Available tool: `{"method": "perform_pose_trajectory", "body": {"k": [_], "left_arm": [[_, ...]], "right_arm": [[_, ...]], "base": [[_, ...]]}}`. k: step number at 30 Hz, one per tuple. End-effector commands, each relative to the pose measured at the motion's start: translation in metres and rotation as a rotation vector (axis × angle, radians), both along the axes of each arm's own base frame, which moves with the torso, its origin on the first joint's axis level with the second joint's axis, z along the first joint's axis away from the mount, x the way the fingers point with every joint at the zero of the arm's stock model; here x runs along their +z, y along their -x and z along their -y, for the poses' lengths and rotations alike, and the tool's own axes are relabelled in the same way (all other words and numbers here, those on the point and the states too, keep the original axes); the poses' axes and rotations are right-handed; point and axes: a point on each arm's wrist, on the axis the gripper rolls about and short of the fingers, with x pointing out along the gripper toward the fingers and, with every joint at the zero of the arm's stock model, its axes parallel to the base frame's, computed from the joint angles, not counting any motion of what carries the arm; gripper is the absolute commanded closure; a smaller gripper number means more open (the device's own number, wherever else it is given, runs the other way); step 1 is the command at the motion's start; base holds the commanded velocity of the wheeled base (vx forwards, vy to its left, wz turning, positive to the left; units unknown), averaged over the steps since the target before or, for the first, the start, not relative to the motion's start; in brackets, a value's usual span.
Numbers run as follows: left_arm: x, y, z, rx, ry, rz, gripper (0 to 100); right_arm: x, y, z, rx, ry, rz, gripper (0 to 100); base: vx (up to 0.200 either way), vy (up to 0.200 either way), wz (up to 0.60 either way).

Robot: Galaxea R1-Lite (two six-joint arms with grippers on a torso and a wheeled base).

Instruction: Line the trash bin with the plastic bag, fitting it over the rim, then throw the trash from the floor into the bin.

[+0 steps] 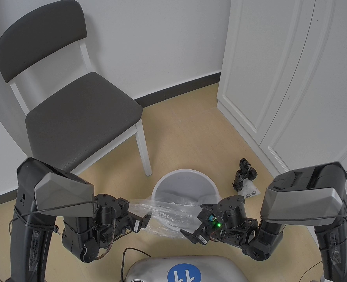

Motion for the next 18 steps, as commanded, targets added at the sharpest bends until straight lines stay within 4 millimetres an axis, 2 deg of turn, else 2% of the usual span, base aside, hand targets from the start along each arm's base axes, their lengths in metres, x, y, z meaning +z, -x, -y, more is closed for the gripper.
{"method": "perform_pose_trajectory", "body": {"k": [1, 5, 6, 9, 18], "left_arm": [[0.004, 0.001, 0.002, -0.005, 0.006, 0.009, 0], [0.002, 0.0, 0.001, -0.004, 0.003, 0.004, 0], [0.001, 0.0, 0.001, -0.002, 0.002, 0.001, 0], [-0.002, 0.0, -0.001, 0.005, 0.003, -0.009, 0], [-0.004, -0.003, -0.005, 0.029, 0.015, -0.014, 0]], "right_arm": [[-0.022, -0.004, 0.0, -0.007, 0.015, -0.025, 0], [-0.021, -0.006, 0.002, -0.01, -0.002, -0.016, 0], [-0.022, -0.006, 0.002, -0.006, -0.002, -0.02, 100], [-0.024, -0.006, 0.002, -0.004, -0.004, -0.024, 100], [-0.005, -0.017, 0.011, -0.028, -0.061, 0.042, 100]], "base": [[0.0, 0.0, 0.0], [0.0, 0.0, 0.0], [0.0, 0.0, 0.0], [0.0, 0.0, 0.0], [0.0, 0.0, 0.0]]}}
